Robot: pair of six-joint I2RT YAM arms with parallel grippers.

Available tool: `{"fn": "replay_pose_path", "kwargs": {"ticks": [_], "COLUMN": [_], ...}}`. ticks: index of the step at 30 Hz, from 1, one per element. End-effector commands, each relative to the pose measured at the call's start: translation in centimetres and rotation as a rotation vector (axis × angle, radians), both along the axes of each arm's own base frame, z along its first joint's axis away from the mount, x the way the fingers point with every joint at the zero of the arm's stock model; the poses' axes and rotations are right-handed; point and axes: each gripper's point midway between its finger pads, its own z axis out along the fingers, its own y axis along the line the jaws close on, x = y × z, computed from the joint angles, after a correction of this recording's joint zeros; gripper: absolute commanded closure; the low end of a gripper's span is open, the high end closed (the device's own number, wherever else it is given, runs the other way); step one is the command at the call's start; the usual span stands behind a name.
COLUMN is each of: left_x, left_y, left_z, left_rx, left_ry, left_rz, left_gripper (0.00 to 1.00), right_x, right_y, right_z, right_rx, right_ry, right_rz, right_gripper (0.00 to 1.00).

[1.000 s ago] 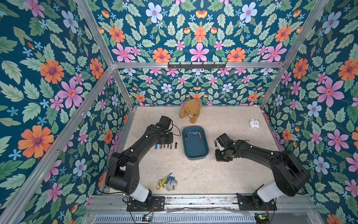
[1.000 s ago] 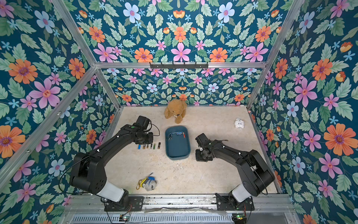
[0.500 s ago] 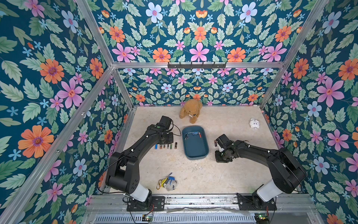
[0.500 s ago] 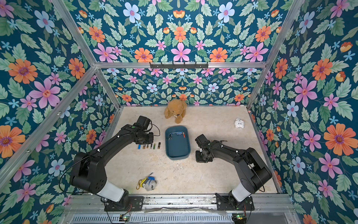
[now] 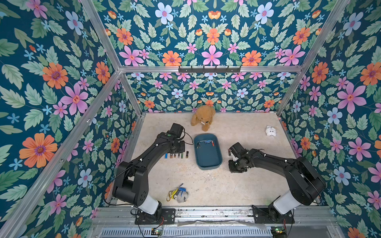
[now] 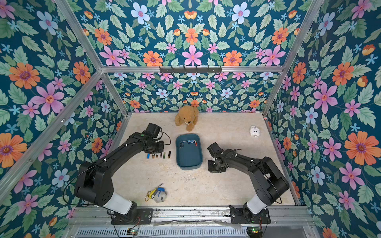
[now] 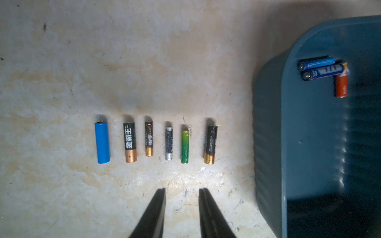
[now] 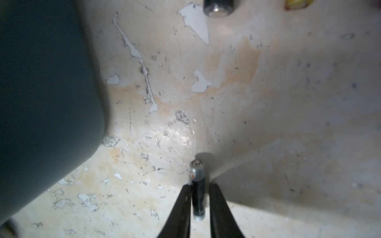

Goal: Take the batteries out of the storage box
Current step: Place the battery at the center of the board, then pick up the battery from the storage box.

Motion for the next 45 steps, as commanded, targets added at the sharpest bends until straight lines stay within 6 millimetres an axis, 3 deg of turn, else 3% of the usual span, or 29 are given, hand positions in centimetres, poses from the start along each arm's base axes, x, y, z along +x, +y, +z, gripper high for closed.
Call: {"fn": "replay_pose_path", "kwargs": {"ticks": [1, 7, 11, 15, 20, 27, 33, 41, 45], "left_x": [0.1, 0.2, 0.8, 1.5, 2.5, 4.4, 6.5, 8.3, 8.9], "left_y": [0.0, -0.2, -1.1, -3.3, -7.4, -12.4, -16.2, -19.3, -19.8], "left_z": [0.3, 0.7, 2.7, 4.5, 5.6, 3.4, 1.9, -0.7, -1.7], "left_rx": [0.002, 0.002, -0.011, -0.057, -0.115, -0.134, -0.16, -0.148, -0.111], "left_ry": [-0.007, -0.011, -0.051, -0.089, -0.162, -0.158, -0.189, -0.162, -0.143], "left_rz": [0.006, 0.004, -0.004, -0.013, -0.057, -0.086, -0.149, -0.313, -0.38], "left_gripper": [0.66, 0.66, 0.66, 0.66, 0.65, 0.63, 0.61, 0.57, 0.56], "right_x": [0.0, 0.3, 0.8, 1.5, 2.4, 4.2, 5.4, 5.8, 5.6], "right_y": [-0.5, -0.6, -0.4, 0.1, 0.0, -0.3, -0.7, -3.3, -5.0], "right_z": [0.0, 0.4, 1.8, 3.4, 5.5, 8.3, 8.7, 8.8, 8.5], "right_rx": [-0.031, -0.042, -0.032, -0.009, -0.009, 0.034, 0.031, 0.016, -0.003], "right_ry": [-0.003, -0.011, -0.038, -0.065, -0.111, -0.155, -0.164, -0.161, -0.154], "right_rz": [0.003, 0.004, 0.0, -0.002, -0.022, -0.085, -0.095, -0.143, -0.175], "right_gripper": [0.77, 0.75, 0.73, 0.72, 0.7, 0.67, 0.65, 0.64, 0.64]}}
